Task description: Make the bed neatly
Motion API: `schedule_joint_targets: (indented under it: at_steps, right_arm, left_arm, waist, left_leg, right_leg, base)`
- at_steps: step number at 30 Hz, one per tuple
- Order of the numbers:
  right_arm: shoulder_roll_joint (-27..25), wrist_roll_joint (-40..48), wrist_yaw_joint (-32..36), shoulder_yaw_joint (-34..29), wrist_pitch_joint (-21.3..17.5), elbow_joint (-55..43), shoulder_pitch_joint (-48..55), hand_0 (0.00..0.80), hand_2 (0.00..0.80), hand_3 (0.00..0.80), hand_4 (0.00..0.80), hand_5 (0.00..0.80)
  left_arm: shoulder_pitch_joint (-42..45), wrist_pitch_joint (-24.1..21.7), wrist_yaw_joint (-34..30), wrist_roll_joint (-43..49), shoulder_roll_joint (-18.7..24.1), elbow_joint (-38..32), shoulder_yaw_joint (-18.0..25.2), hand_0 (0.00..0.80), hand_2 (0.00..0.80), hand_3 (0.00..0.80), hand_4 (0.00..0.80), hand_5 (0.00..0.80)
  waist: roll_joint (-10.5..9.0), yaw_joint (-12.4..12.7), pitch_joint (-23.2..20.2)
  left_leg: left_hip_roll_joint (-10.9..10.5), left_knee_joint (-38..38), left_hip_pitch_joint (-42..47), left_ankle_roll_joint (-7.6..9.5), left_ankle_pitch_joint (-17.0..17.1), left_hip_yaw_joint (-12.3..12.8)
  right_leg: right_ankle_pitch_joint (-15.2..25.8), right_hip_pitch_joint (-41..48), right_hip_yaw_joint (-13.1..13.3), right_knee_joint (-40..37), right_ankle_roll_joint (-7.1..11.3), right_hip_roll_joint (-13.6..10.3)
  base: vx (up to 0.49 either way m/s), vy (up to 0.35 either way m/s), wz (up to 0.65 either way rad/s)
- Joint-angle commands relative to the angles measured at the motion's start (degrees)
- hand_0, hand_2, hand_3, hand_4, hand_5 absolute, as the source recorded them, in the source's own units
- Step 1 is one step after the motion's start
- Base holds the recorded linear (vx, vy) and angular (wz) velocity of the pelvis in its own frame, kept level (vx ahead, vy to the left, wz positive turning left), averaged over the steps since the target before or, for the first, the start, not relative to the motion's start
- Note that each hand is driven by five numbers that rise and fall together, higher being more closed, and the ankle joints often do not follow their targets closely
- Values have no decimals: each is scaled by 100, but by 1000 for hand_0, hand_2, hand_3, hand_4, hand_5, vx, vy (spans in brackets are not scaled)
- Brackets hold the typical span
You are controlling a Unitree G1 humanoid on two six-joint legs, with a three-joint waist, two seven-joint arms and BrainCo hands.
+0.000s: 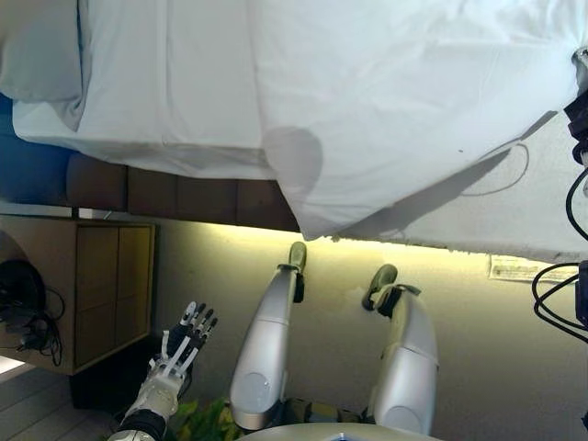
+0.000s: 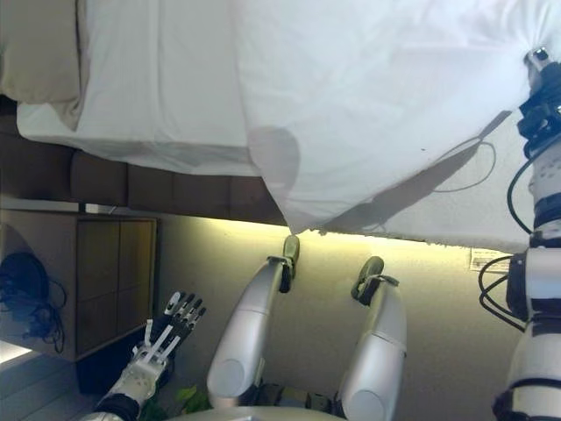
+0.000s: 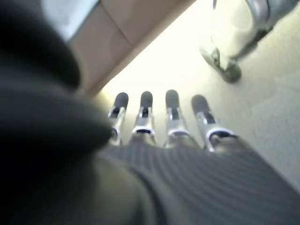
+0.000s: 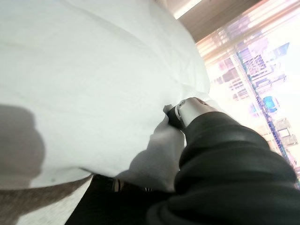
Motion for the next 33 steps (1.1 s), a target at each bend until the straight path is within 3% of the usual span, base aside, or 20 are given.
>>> schedule_joint_targets:
  at_steps: [1, 9, 15, 20, 25, 28, 33]
  right_arm:
    - [-169, 299, 431, -47, -103, -379, -110, 800, 800, 800, 800, 800]
    - [471, 444, 691, -184, -8, -504, 429, 800, 800, 800, 800, 800]
    - [946, 430, 613, 13, 68, -617, 665, 800, 800, 800, 800, 800]
    - [1219, 422, 547, 288, 133, -633, 563, 800, 800, 800, 800, 800]
    - [1416, 481, 470, 525, 171, -682, 523, 800, 800, 800, 800, 800]
    - [1476, 558, 394, 610, 150, -723, 451, 800, 800, 800, 800, 800]
    - [1645, 692, 231, 785, 97, -866, 241, 800, 800, 800, 800, 800]
  left_arm:
    - [63, -386, -223, -261, 367, -99, 97, 0, 0, 0, 0, 0]
    - [-850, -683, 190, -448, 671, -901, -81, 0, 0, 0, 0, 0]
    - [-1600, -1085, 116, -281, 791, -1648, -753, 0, 0, 0, 0, 0]
    - [-2344, -843, -12, 124, 627, -1753, -1429, 0, 0, 0, 0, 0]
    - [-2839, 112, -26, 108, 470, -1678, -1968, 0, 0, 0, 0, 0]
    - [-2914, 447, -59, -70, 326, -1605, -2174, 0, 0, 0, 0, 0]
    - [-3017, 1421, -183, -649, -117, -1227, -2501, 0, 0, 0, 0, 0]
  waist:
    - [-200, 61, -27]
    - [-451, 14, -486]
    - [-569, -59, -766]
    - [-675, -191, -891]
    - [-813, -304, -977]
    - [-869, -335, -968]
    - [-989, -414, -892]
  left_leg:
    - [281, -758, 711, -73, 231, 29]
    - [319, -1512, 1607, -159, 396, 135]
    - [384, -2382, 2235, -206, 800, 244]
    - [501, -2738, 2517, -262, 896, 363]
    - [631, -2800, 2637, -310, 883, 418]
    - [682, -2842, 2655, -328, 888, 426]
    - [748, -2920, 2646, -338, 902, 436]
  right_leg:
    - [259, 649, 145, -624, 250, 21]
    - [601, 1665, -67, -1693, 498, 7]
    - [1144, 2407, -214, -2792, 603, 92]
    - [1336, 2701, -224, -3243, 660, 163]
    - [1394, 2866, -200, -3443, 668, 247]
    - [1418, 2898, -198, -3513, 669, 302]
    - [1451, 2886, -158, -3597, 657, 419]
  base:
    - [-13, 43, -6]
    - [30, 32, -4]
    - [-15, 23, -7]
    - [-34, 2, -9]
    - [-3, -49, -3]
    - [-15, -78, -6]
    - [-32, -81, -4]
